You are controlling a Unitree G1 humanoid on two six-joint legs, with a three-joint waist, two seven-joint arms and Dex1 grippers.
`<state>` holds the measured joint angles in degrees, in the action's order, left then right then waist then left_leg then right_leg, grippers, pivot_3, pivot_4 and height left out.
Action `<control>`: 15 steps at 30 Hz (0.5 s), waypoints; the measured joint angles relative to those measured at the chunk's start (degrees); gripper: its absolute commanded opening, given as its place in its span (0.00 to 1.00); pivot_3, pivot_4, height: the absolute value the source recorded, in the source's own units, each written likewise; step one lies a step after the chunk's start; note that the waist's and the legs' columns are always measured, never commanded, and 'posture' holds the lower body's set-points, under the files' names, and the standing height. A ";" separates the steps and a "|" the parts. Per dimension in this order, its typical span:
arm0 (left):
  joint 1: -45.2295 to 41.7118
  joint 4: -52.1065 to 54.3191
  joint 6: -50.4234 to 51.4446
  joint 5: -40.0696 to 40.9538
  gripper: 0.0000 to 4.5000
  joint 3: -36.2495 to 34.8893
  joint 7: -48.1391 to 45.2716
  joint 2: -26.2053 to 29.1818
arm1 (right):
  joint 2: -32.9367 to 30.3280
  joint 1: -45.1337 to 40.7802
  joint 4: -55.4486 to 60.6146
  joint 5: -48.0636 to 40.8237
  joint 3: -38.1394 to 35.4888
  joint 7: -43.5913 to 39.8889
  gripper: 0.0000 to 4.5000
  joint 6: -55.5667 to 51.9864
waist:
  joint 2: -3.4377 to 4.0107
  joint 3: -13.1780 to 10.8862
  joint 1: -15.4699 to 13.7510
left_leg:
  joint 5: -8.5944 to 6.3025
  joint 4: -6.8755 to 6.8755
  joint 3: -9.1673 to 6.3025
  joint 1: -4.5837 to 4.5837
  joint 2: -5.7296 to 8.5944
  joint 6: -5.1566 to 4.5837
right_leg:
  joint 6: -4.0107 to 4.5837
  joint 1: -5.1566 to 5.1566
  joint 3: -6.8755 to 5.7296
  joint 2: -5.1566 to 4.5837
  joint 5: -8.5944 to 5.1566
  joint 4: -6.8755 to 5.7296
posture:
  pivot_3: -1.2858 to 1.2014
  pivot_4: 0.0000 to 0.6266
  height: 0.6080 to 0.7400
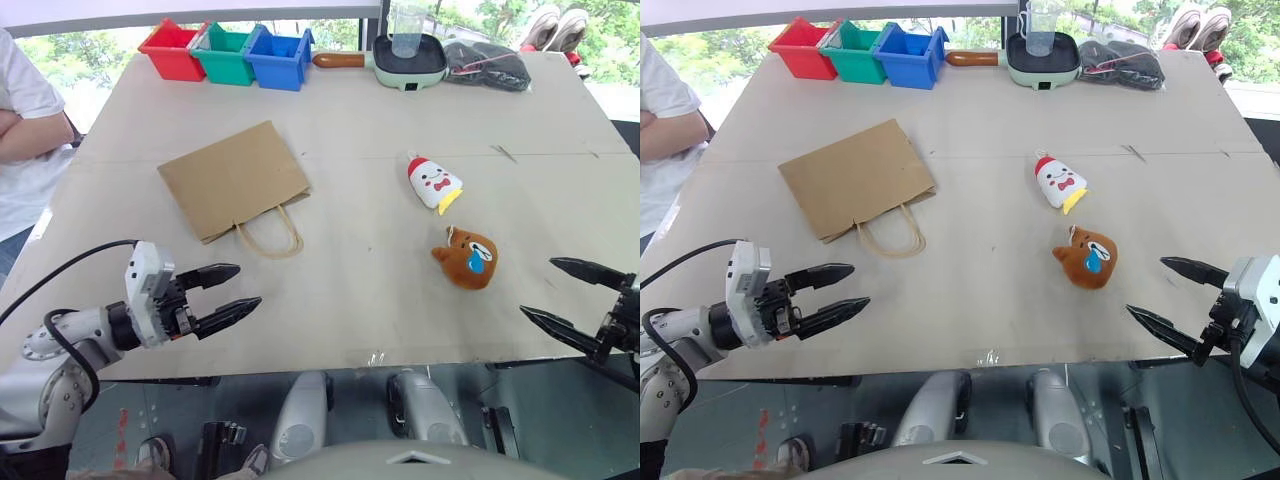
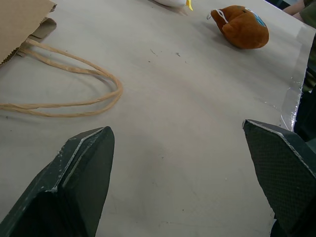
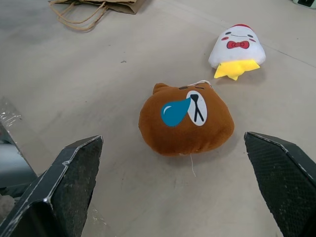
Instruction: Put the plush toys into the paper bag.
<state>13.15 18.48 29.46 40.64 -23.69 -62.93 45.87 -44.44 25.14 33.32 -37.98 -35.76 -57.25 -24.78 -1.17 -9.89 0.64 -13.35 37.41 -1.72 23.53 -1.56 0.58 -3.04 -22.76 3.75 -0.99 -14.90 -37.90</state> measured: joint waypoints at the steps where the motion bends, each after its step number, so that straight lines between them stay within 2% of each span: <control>1: 0.00 0.00 0.00 0.00 1.00 0.00 0.00 0.00 | 0.00 0.00 0.00 0.00 0.00 0.00 1.00 0.00 | 0.00 0.00 0.00 | 0.00 0.00 0.00 0.00 0.00 0.00 | 0.00 0.00 0.00 0.00 0.00 0.00 | 0.52 0.24 1.00; 3: -2.87 -2.01 -1.67 -1.75 1.00 0.07 2.29 -0.94 | 3.18 -1.20 0.95 -0.11 1.04 1.98 1.00 0.77 | -0.04 0.02 -0.16 | 0.00 0.00 -0.10 -0.01 0.01 0.00 | -0.05 0.01 -0.09 0.03 -0.03 -0.02 | 0.52 0.24 1.00; 5: -7.75 -6.39 -5.10 -4.96 1.00 -0.04 5.57 -1.59 | 6.30 -4.25 4.04 -0.49 6.48 4.10 1.00 1.67 | -0.02 0.01 -0.03 | 0.01 0.02 -0.12 -0.03 -0.06 0.02 | -0.17 0.00 -0.09 0.12 -0.09 -0.07 | 0.52 0.24 1.00; 10: -9.70 -13.40 -16.79 -13.89 1.00 0.25 3.79 2.05 | 6.51 -8.75 9.75 -1.55 14.30 6.68 1.00 1.08 | -0.08 0.04 0.27 | -0.01 -0.02 0.03 0.00 -0.04 0.01 | -0.05 -0.03 0.01 0.05 0.07 0.02 | 0.52 0.24 1.00; 13: -14.56 -20.66 -31.42 -23.96 1.00 5.13 1.73 5.88 | 5.41 -14.66 10.85 0.30 21.59 8.03 1.00 0.71 | -0.09 0.03 -0.22 | 0.00 -0.01 -0.06 0.07 0.03 0.02 | 0.07 -0.07 -0.07 0.02 0.01 0.02 | 0.52 0.24 1.00; 15: -18.14 -24.34 -39.61 -28.90 1.00 8.22 1.62 6.45 | 5.50 -16.64 11.19 1.51 25.20 9.09 1.00 0.45 | -0.08 0.04 -0.68 | 0.00 -0.01 -0.06 0.09 0.07 0.01 | 0.07 -0.06 -0.07 -0.03 0.01 0.02 | 0.52 0.24 1.00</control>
<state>-4.98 -5.86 -10.15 11.74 -15.48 -61.31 52.32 -38.94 8.50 44.51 -36.47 -10.57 -48.16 -24.33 -1.25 -9.85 -0.04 -13.35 37.40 -1.78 23.63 -1.49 0.59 -2.97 -22.82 3.68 -1.02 -14.89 -37.88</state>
